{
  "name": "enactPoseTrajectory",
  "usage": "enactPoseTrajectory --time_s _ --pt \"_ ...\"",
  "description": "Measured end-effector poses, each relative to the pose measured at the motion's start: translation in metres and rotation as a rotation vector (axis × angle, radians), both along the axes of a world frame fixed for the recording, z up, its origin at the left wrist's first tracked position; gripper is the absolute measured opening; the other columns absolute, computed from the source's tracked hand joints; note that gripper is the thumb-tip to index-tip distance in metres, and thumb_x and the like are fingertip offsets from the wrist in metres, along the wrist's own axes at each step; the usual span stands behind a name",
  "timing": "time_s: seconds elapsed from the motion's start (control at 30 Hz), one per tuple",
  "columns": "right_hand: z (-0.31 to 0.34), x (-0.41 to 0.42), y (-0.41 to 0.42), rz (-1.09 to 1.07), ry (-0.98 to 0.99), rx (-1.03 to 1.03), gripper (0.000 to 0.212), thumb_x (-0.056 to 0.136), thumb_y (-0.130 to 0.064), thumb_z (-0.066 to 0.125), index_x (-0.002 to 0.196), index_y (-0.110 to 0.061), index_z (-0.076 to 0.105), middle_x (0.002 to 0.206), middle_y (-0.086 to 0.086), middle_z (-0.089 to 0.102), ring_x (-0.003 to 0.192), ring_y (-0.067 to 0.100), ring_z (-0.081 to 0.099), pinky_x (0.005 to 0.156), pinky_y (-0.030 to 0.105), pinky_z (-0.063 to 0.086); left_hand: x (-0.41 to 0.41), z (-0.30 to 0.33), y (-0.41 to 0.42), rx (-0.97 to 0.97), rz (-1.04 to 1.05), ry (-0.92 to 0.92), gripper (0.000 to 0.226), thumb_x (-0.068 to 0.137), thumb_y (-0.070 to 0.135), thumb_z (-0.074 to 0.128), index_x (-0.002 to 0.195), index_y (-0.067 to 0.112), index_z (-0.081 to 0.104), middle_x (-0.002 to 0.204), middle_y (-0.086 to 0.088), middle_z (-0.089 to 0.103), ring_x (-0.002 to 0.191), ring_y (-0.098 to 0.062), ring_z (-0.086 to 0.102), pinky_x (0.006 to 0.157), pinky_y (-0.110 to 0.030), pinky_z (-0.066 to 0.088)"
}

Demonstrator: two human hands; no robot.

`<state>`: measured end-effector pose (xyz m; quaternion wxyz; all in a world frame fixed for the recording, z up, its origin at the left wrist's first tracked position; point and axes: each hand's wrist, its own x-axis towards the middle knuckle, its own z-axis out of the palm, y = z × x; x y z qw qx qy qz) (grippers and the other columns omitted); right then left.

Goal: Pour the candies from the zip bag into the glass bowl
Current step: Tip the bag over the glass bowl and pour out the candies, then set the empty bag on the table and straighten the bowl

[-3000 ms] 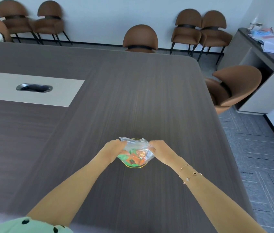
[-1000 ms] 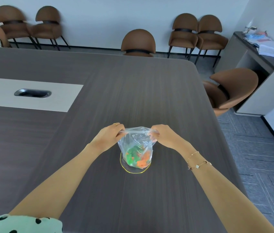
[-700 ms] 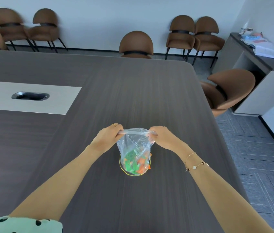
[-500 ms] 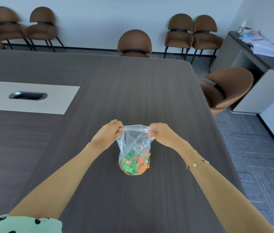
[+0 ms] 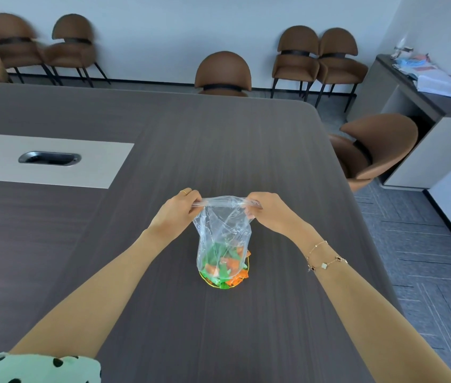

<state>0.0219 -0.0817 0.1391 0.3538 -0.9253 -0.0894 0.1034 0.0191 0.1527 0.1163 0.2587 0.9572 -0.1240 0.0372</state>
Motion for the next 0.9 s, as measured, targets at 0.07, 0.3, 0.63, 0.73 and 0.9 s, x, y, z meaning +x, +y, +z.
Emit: enactPoseTrajectory --time_s 0.07,0.3,0.63,0.73,0.9 --pt "0.005 0.0 0.004 0.014 -0.02 0.003 0.017 0.09 -0.006 0.047 0.089 -0.002 0.064 0.095 0.015 0.069 0.091 0.031 0.063 0.073 0.033 0.048 -0.001 0.004 0.004 -0.009 0.007 -0.03 0.01 0.093 0.015 0.052 0.095 0.008 0.059 0.087 0.001 0.049 0.07 -0.021 0.048 0.064 -0.034 0.042" --pt "0.027 0.005 0.021 0.074 -0.126 -0.013 0.015 0.09 -0.003 0.047 0.09 0.0 0.063 0.094 0.015 0.068 0.085 0.027 0.062 0.067 0.024 0.046 0.003 0.023 0.025 -0.044 0.002 -0.119 0.007 0.091 0.011 0.055 0.092 0.006 0.059 0.085 0.001 0.05 0.074 -0.021 0.049 0.069 -0.045 0.049" --pt "0.02 0.008 0.068 0.101 -0.415 -0.035 0.015 0.094 -0.007 0.049 0.098 -0.002 0.062 0.091 0.007 0.057 0.08 0.02 0.054 0.073 0.027 0.041 -0.006 0.017 0.069 0.023 0.066 -0.349 0.011 0.089 0.008 0.059 0.1 0.004 0.058 0.106 -0.012 0.057 0.07 -0.031 0.059 0.057 -0.041 0.055" --pt "-0.015 -0.005 0.089 0.148 -0.445 -0.065 0.019 0.096 -0.01 0.047 0.107 -0.001 0.059 0.107 0.014 0.059 0.09 0.025 0.061 0.081 0.033 0.049 -0.024 -0.013 0.094 0.097 0.073 -0.352 0.03 0.086 0.007 0.065 0.115 0.006 0.059 0.119 -0.011 0.062 0.085 -0.032 0.062 0.073 -0.042 0.056" --pt "-0.104 -0.04 0.124 0.266 -0.26 -0.205 0.029 0.099 -0.022 0.04 0.123 -0.01 0.051 0.124 0.007 0.051 0.104 0.025 0.058 0.085 0.032 0.052 -0.057 -0.082 0.138 0.248 -0.007 -0.075 0.046 0.091 0.005 0.057 0.134 0.017 0.049 0.135 -0.003 0.057 0.115 -0.029 0.057 0.1 -0.04 0.048"
